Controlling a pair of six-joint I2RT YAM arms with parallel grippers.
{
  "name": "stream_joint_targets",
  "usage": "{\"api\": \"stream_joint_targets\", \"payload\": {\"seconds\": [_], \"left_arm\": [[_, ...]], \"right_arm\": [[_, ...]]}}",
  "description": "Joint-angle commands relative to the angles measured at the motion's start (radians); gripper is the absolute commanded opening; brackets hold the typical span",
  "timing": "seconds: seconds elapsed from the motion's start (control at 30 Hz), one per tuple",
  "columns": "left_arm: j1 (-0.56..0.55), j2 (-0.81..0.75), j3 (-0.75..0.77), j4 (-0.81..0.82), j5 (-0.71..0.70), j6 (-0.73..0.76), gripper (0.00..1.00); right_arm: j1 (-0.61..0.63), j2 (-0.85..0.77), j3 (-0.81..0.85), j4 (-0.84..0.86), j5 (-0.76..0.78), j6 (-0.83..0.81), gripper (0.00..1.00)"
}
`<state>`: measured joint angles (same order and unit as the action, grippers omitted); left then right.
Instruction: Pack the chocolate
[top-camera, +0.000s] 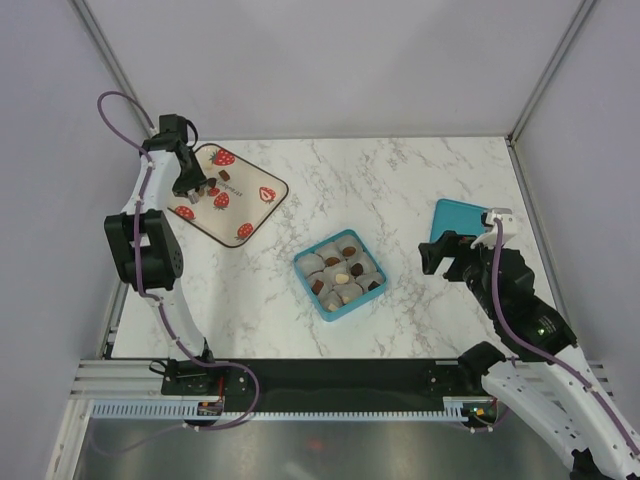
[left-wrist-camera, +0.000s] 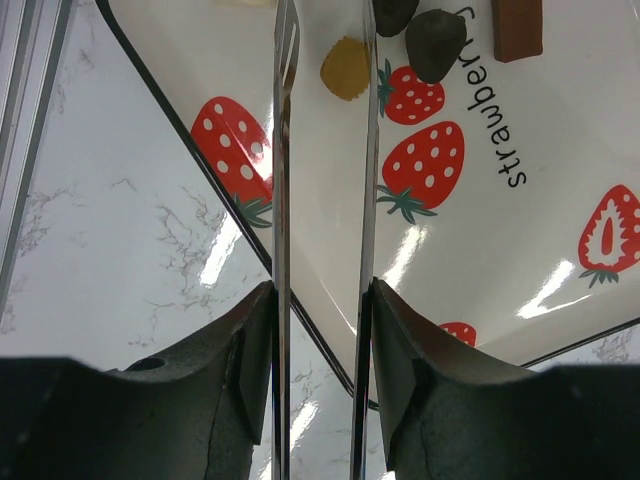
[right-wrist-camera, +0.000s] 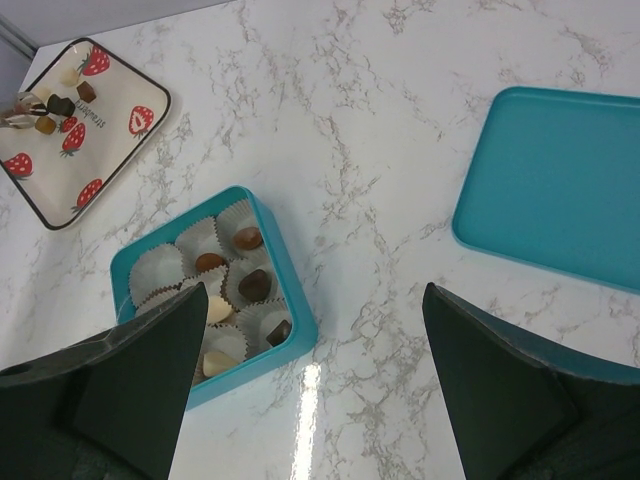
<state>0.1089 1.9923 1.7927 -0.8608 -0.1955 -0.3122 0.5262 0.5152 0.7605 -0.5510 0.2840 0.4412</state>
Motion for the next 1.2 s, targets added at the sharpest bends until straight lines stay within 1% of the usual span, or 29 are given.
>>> {"api": "stream_joint_targets", "payload": {"seconds": [0.0,0.37,0.5,0.67,0.9,0.97,1.03,1.17], "left_arm": [[0.000,-0.036,-0.007,0.052,0.011,0.036,0.49],[-0.002,-0.147,-0.111,0.049,0.022,0.056,0.51],[-0.002,-0.151,-0.128,0.040,0.048,0.067,0.51],[-0.003,-0.148,-0.133,0.028,0.044,0.071,0.50],[-0.002,-0.127,-0.133,0.019,0.045,0.070,0.48],[-0.002,-0.118,-0.130,0.014,0.045,0.078,0.46],[-0.002,-0.118,-0.127,0.008,0.050,0.079,0.41],[-0.003,-0.136,-0.127,-0.003,0.061,0.085,0.40]], "right_arm": [[0.000,0.008,-0.009,0.045,-0.003,0.002,0.97],[-0.002,0.009,-0.021,0.054,-0.003,0.001,0.97],[0.000,0.008,-0.029,0.060,-0.006,0.004,0.97],[0.000,0.000,-0.032,0.059,-0.006,0.002,0.97],[0.000,-0.015,-0.030,0.056,0.000,0.002,0.97],[0.000,-0.017,-0.032,0.056,0.000,0.002,0.97],[0.000,-0.017,-0.030,0.053,0.000,0.002,0.97],[0.000,-0.018,-0.026,0.051,-0.002,0.004,0.97]]}}
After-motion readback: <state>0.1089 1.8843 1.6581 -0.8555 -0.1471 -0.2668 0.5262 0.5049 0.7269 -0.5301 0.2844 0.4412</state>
